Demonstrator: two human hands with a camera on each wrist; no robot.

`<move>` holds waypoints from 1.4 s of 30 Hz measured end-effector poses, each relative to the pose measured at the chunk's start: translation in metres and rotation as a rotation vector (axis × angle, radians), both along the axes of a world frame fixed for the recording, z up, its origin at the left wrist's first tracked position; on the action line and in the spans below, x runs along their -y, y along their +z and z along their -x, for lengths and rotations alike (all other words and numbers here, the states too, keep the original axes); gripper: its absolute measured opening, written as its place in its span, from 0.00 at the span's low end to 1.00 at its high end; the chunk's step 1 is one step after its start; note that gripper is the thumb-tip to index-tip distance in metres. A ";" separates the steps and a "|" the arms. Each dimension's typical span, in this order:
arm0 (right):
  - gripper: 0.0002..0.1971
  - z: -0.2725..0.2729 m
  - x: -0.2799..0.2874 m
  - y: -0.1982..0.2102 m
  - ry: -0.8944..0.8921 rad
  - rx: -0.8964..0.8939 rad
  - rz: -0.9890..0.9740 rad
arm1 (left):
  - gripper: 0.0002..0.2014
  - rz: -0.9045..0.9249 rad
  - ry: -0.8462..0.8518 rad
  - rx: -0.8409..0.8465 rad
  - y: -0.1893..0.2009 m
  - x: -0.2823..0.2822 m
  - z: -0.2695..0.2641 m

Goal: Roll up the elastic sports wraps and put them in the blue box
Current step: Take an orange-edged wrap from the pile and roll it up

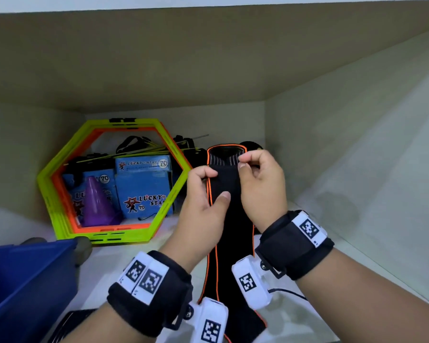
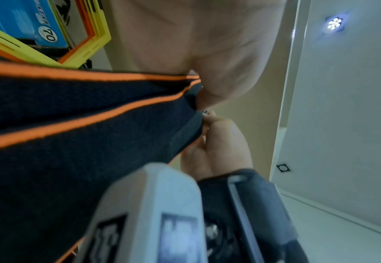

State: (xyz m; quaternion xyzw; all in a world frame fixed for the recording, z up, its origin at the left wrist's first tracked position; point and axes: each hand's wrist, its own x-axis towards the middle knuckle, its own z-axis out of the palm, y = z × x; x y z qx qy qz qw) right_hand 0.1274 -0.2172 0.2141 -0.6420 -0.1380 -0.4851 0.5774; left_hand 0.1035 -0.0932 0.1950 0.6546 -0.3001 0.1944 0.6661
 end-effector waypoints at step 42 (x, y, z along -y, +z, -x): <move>0.08 0.067 0.058 -0.157 0.253 -0.836 0.595 | 0.09 -0.945 0.335 -0.588 -0.093 -0.016 -0.137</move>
